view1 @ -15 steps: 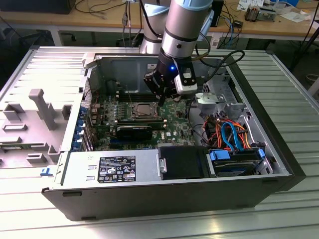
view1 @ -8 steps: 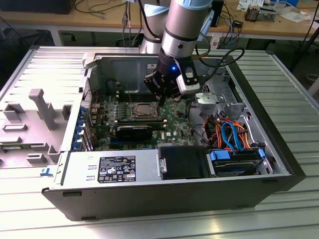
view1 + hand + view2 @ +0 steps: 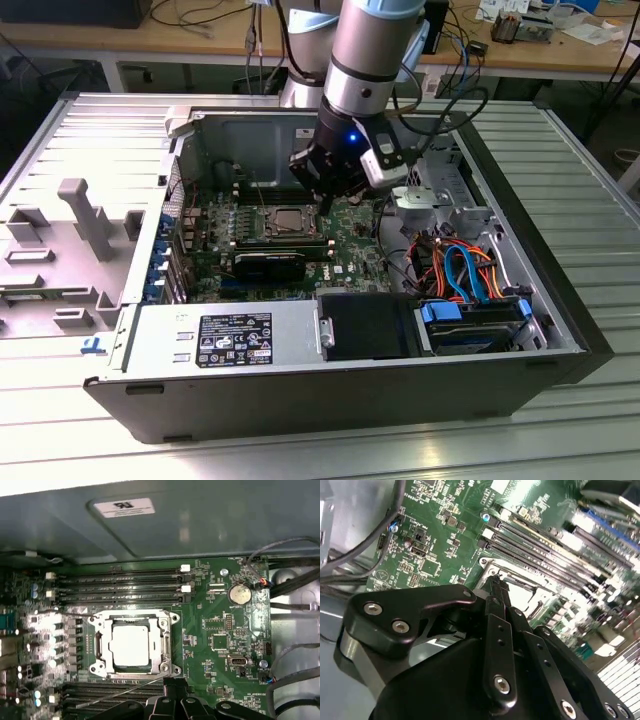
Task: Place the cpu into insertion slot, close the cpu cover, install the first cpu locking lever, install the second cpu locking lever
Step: 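Install the first cpu locking lever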
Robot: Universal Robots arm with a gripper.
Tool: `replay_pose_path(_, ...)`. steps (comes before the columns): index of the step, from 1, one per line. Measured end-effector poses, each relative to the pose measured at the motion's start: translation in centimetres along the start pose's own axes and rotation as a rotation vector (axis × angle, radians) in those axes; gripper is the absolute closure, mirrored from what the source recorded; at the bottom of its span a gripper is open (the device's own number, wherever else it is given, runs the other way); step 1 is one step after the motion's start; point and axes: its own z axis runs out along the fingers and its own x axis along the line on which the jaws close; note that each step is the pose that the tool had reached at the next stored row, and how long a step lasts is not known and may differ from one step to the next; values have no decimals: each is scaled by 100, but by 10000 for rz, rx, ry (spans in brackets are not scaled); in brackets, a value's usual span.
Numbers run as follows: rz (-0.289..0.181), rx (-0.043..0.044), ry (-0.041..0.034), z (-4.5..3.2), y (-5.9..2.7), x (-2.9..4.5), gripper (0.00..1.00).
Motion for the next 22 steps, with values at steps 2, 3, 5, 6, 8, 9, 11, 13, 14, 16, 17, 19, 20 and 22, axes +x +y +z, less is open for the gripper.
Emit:
replay_pose_path(2, -465, 62, -3, 0, 0, 0, 89)
replay_pose_path(3, -465, 66, -4, -1, -1, 0, 89)
replay_pose_path(5, -462, 70, -50, 0, 0, 1, 89)
replay_pose_path(6, -461, 73, -156, 1, 1, 1, 89)
replay_pose_path(8, -458, 84, -544, 3, 0, 0, 89)
replay_pose_path(9, -456, 88, -656, 4, 0, -1, 89)
replay_pose_path(11, -452, 95, -930, 6, 0, -1, 89)
replay_pose_path(13, -452, 100, -933, 5, 0, -1, 89)
replay_pose_path(14, -448, 100, -932, 6, -1, 7, 89)
replay_pose_path(16, -451, 101, -934, 10, -1, 37, 89)
replay_pose_path(17, -452, 101, -937, 13, 0, 62, 89)
replay_pose_path(19, -451, 100, -939, 18, 0, 93, 89)
replay_pose_path(20, -452, 100, -938, 20, 0, 103, 89)
replay_pose_path(22, -452, 99, -938, 24, 0, 116, 89)
